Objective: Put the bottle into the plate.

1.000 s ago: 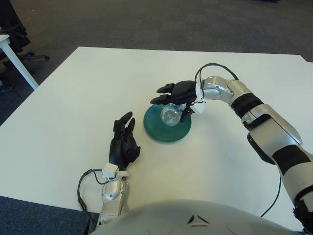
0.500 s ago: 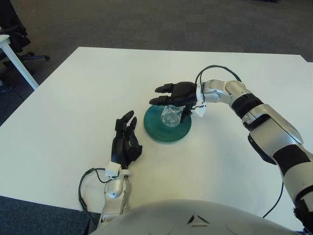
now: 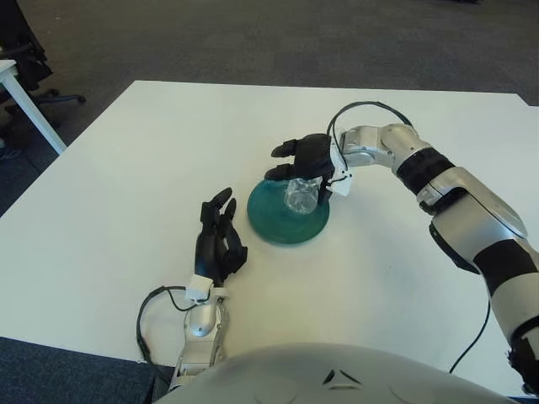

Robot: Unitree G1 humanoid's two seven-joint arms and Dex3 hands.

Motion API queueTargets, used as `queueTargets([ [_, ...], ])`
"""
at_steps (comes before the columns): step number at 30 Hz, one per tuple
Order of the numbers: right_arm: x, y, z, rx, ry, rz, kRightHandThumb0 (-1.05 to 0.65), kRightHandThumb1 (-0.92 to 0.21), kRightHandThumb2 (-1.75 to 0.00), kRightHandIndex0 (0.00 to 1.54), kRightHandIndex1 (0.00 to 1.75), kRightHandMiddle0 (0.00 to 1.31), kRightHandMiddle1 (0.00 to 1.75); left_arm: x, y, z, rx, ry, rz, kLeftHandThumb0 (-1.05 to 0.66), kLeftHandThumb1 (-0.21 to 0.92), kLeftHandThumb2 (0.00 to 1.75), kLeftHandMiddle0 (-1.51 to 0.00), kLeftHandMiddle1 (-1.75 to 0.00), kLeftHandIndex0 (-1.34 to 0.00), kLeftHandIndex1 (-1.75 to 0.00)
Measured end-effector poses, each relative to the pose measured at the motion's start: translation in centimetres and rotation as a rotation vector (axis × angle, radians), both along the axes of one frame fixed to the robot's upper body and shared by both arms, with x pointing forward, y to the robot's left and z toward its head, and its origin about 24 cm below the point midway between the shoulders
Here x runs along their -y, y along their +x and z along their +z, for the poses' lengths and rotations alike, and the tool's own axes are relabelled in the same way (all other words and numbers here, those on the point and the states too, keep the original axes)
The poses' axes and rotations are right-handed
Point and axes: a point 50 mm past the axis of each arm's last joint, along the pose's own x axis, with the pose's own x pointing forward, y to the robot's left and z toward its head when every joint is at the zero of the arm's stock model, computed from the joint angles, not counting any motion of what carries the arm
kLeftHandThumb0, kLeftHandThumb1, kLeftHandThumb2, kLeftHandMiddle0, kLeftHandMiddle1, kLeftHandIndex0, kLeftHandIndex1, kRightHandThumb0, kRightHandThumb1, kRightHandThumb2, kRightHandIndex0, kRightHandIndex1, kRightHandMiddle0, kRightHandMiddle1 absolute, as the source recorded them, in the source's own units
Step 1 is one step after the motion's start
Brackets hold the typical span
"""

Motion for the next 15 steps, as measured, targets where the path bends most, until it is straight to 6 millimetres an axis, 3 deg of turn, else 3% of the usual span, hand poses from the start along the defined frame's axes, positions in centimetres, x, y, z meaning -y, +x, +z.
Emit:
queueTargets([
  [8,-0.4,-0.2,0.4,-0.043,-0.060,-0.046,-1.05,-0.92,-0.88,0.00,0.00,0.00,0.00,0.2,0.5,0.1,0.012,-0.005,-0.006,-0.90,0.92,0.85,-0.33,0.00,-0.01,-0.92],
  [15,-0.5,-0.3,0.6,-0.042,-0.075,-0.072,-1.05,-0.92,-0.90,0.00,0.00,0.00,0.00,0.5,1.5,0.3,0.054,-0.009,-0.027,-0.91,0.92,0.88,-0.32,0.00,-0.02,-0.93],
])
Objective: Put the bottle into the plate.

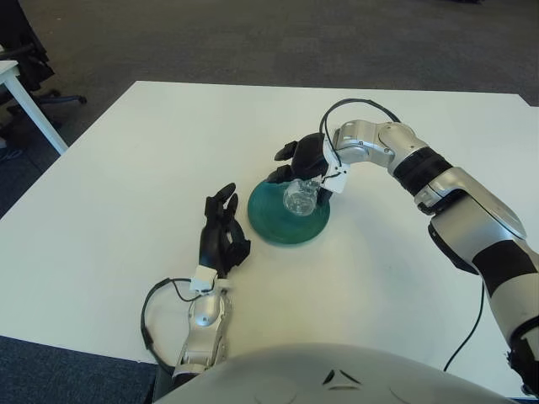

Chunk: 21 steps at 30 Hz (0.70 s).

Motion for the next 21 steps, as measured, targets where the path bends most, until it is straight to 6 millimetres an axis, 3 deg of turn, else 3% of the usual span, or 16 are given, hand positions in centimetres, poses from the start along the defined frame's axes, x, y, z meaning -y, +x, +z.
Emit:
queueTargets([
  [21,0.10,-0.16,0.26,0.017,0.039,0.021,-1.05,-0.92,-0.91,0.00,0.00,0.00,0.00,0.03,0.39,-0.04,-0.009,-0.002,0.031,-0.87,0.92,0.86,-0.34,-0.01,0.00,-0.92],
])
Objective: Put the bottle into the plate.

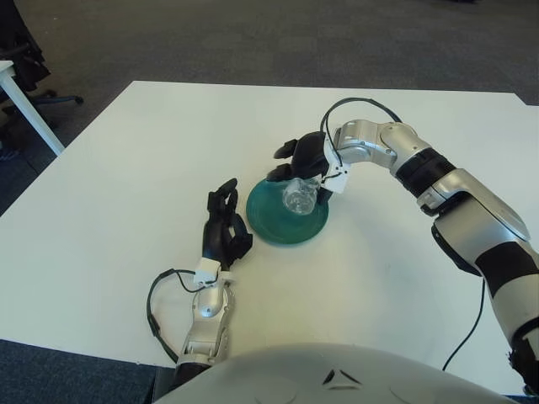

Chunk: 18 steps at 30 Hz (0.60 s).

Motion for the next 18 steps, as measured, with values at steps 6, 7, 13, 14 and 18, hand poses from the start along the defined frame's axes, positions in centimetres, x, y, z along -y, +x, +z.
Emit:
queueTargets([
  [6,0.04,0.07,-0.25,0.020,-0.009,0.009,-1.05,-0.92,-0.89,0.00,0.00,0.00,0.00,0.18,0.50,-0.08,0.001,-0.005,-0.004,-0.88,0.92,0.88,-0.34,-0.01,-0.01,-0.93],
  [7,0.06,0.08,-0.29,0.023,-0.015,0.010,-1.05,-0.92,-0.88,0.00,0.00,0.00,0.00,0.19,0.55,-0.08,0.001,-0.004,-0.004,-0.88,0.92,0.88,-0.34,-0.01,-0.01,-0.93],
  [13,0.10,-0.18,-0.15,0.028,-0.047,0.041,-1.05,-0.92,-0.89,0.00,0.00,0.00,0.00,0.20,0.70,-0.07,-0.005,0.000,0.013,-0.86,0.92,0.86,-0.36,-0.02,-0.01,-0.93],
  [14,0.01,-0.28,-0.02,0.030,-0.057,0.049,-1.05,-0.92,-0.89,0.00,0.00,0.00,0.00,0.18,0.71,-0.09,-0.008,-0.001,0.018,-0.86,0.92,0.86,-0.36,-0.02,-0.01,-0.93],
  [18,-0.29,-0.48,0.51,0.028,-0.082,0.062,-1.05,-0.92,-0.91,0.00,0.00,0.00,0.00,0.14,0.76,-0.14,-0.014,-0.007,0.027,-0.85,0.92,0.84,-0.38,-0.02,-0.01,-0.93],
])
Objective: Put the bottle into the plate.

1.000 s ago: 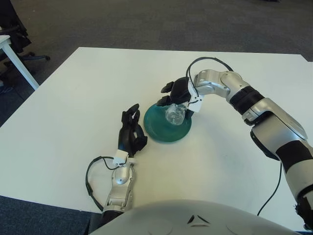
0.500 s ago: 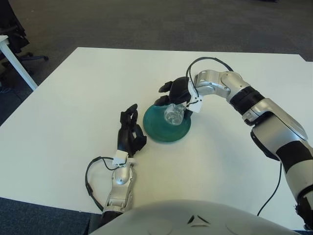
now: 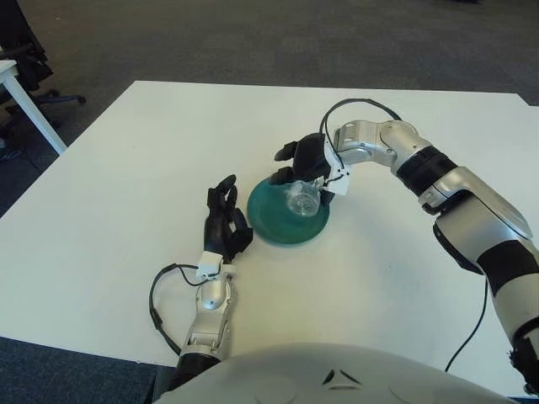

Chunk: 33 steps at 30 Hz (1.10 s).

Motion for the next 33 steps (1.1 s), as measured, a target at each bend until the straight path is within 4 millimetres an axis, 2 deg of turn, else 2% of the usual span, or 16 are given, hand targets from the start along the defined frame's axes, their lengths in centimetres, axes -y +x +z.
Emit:
queueTargets([
  [8,-0.2,0.3,0.6,0.011,-0.021,0.013,-1.05,-0.92,-0.90,0.00,0.00,0.00,0.00,0.0,0.1,0.0,-0.003,-0.008,0.014,-0.84,0.92,0.84,-0.37,-0.02,0.00,-0.90],
  [20,0.1,0.6,0.7,0.029,-0.078,0.002,-1.05,-0.92,-0.76,0.02,0.01,0.00,0.00,-0.2,0.1,0.1,0.014,-0.026,0.051,-0.85,0.92,0.85,-0.38,-0.01,0.00,-0.86],
  [27,-1.0,-0.9,3.7,0.010,-0.015,0.072,-0.98,-0.92,-0.71,0.13,0.05,0.05,0.03,-0.9,0.5,0.3,0.044,-0.073,0.083,-0.85,0.92,0.89,-0.38,-0.01,0.00,-0.86],
  [33,-1.4,-1.1,5.2,-0.016,0.092,0.085,-0.91,-0.92,-0.68,0.35,0.03,0.01,0.42,-1.8,1.0,-0.2,-0.011,-0.187,0.119,-0.79,0.92,0.89,-0.46,-0.05,0.00,-0.88],
])
